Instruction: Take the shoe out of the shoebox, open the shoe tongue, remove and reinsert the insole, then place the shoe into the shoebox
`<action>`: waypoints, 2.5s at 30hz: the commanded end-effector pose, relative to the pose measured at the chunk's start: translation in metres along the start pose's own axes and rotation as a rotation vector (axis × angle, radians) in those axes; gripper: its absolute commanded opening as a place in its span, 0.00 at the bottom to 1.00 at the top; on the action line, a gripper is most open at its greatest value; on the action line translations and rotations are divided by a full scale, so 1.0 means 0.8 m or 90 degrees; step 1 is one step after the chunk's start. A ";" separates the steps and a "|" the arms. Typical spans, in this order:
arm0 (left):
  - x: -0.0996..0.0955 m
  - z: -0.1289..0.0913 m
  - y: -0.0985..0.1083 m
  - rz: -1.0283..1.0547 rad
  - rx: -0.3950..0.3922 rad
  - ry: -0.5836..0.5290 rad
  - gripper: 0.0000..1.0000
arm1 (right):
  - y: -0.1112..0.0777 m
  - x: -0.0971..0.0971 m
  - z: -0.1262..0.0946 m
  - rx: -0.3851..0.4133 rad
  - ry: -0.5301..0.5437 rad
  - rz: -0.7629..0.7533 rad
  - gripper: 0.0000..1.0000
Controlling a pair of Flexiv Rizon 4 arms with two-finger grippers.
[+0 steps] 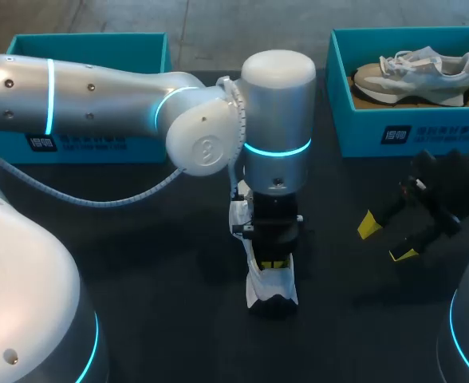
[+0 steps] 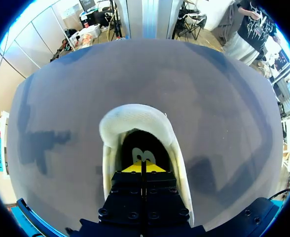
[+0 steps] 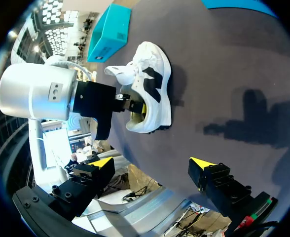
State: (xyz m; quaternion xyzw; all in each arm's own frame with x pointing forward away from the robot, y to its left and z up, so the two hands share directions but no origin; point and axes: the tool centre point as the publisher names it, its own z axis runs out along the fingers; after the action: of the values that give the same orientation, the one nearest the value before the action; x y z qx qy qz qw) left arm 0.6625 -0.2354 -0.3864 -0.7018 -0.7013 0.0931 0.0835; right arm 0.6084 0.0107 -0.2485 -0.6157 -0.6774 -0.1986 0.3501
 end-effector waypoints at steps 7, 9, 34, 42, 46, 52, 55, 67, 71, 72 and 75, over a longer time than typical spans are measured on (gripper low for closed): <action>-0.001 0.027 0.009 -0.007 -0.002 0.004 0.00 | -0.001 0.000 0.000 -0.001 -0.001 0.001 1.00; -0.002 0.030 0.009 -0.007 -0.002 0.009 0.00 | -0.001 0.000 0.000 -0.001 -0.001 0.001 1.00; 0.000 -0.052 0.004 -0.001 -0.042 -0.001 0.00 | -0.001 0.000 0.000 -0.001 -0.001 0.001 1.00; -0.001 -0.052 0.011 -0.005 -0.048 -0.002 0.00 | -0.001 0.000 0.000 -0.001 -0.001 0.001 1.00; 0.001 -0.046 0.015 -0.011 -0.050 0.006 0.00 | -0.001 0.000 0.000 -0.001 -0.001 0.001 1.00; 0.004 -0.043 0.022 -0.020 -0.050 0.010 0.00 | -0.001 0.000 0.000 -0.001 -0.001 0.001 1.00; 0.003 -0.043 0.025 -0.024 -0.050 0.010 0.00 | -0.001 0.000 0.000 -0.001 -0.001 0.001 1.00; 0.004 -0.043 0.034 -0.034 -0.055 0.021 0.36 | -0.001 0.000 0.000 -0.001 -0.001 0.001 1.00; 0.006 -0.045 0.036 -0.036 -0.057 0.021 0.36 | -0.001 0.000 0.000 -0.001 -0.001 0.001 1.00; 0.006 -0.045 0.036 -0.037 -0.057 0.021 0.36 | -0.001 0.000 0.000 -0.001 -0.001 0.001 1.00; 0.008 -0.048 0.038 -0.040 -0.059 0.017 0.36 | -0.001 0.000 0.000 -0.001 -0.001 0.001 1.00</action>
State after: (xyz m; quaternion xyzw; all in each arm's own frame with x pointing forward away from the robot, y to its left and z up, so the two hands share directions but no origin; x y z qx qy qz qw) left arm 0.7001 -0.2313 -0.3587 -0.6841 -0.7249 0.0482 0.0653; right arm 0.6085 0.0106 -0.2482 -0.6157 -0.6775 -0.1985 0.3500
